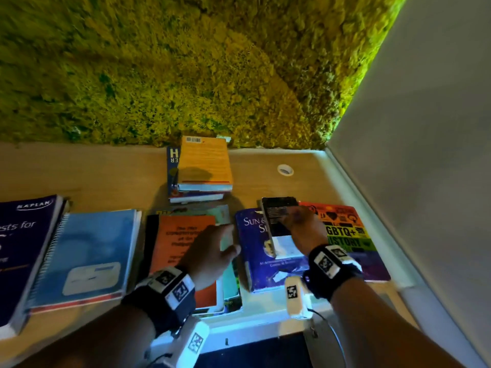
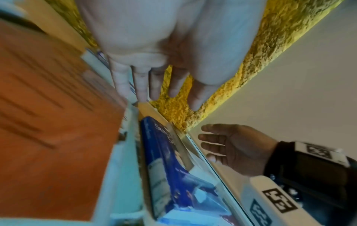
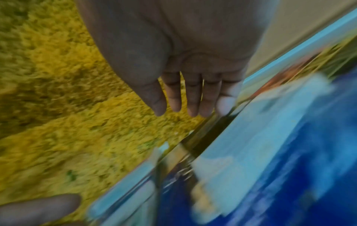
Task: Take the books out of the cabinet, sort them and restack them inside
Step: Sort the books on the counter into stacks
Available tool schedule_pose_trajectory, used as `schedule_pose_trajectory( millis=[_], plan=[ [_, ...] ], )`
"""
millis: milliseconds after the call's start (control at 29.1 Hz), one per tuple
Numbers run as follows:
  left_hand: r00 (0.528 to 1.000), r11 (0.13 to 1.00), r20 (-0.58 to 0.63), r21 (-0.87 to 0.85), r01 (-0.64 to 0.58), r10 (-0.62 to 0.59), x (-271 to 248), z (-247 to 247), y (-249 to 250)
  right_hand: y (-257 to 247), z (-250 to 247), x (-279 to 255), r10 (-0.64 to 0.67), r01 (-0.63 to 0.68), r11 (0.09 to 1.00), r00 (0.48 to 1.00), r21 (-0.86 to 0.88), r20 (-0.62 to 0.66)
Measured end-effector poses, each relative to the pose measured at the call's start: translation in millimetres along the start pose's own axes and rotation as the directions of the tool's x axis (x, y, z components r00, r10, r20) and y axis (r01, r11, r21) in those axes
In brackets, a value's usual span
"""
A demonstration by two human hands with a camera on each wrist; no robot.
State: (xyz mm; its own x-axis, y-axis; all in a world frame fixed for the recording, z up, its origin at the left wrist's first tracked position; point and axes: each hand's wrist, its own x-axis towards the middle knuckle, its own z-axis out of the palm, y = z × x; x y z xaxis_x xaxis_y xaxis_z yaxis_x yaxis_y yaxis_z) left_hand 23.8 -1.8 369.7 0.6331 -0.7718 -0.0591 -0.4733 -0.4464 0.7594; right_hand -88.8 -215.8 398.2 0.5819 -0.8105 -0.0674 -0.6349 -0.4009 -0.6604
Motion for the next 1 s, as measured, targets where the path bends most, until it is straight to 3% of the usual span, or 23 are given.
schedule_pose_trajectory(
  millis=[69,172,240,343,412,584,755,858,996],
  plan=[
    [0.996,0.998,0.079,-0.028,0.047,-0.045,11.1,18.3,16.9,30.2,-20.4,16.7,0.053,-0.056,0.997,0.997,-0.052,-0.059],
    [0.976,0.991,0.179,0.072,0.112,-0.123,25.7,40.7,37.1,66.3,-24.1,36.1,0.162,-0.155,0.983,0.984,-0.098,0.072],
    [0.978,0.985,0.152,0.117,0.128,-0.146,32.5,52.4,45.6,84.4,-16.5,43.7,0.186,-0.169,0.979,0.967,-0.112,0.173],
    [0.988,0.977,-0.012,0.15,0.153,-0.153,33.4,65.3,51.4,89.8,-13.6,51.1,0.099,-0.069,0.99,0.959,-0.119,0.266],
    [0.987,0.98,-0.053,0.12,0.159,-0.154,30.3,72.6,60.1,90.0,-17.8,53.1,0.071,-0.047,0.995,0.948,-0.084,0.31],
    [0.987,0.988,-0.033,-0.005,0.155,-0.155,33.7,89.0,90.9,86.6,-21.7,54.7,0.007,-0.053,0.99,0.942,0.128,0.337],
    [0.98,0.976,0.075,-0.103,0.193,-0.186,48.1,82.4,101.7,81.5,-28.7,50.3,0.056,-0.145,0.968,0.921,0.206,0.385],
    [0.98,0.981,0.126,-0.102,0.168,-0.154,50.6,79.5,90.9,79.8,-38.1,52.1,0.034,-0.108,0.973,0.943,0.206,0.332],
    [0.954,0.967,0.155,0.048,0.252,-0.256,48.2,80.5,70.8,81.8,-61.1,62.9,0.08,-0.115,0.931,0.99,0.347,0.114]
  ],
)
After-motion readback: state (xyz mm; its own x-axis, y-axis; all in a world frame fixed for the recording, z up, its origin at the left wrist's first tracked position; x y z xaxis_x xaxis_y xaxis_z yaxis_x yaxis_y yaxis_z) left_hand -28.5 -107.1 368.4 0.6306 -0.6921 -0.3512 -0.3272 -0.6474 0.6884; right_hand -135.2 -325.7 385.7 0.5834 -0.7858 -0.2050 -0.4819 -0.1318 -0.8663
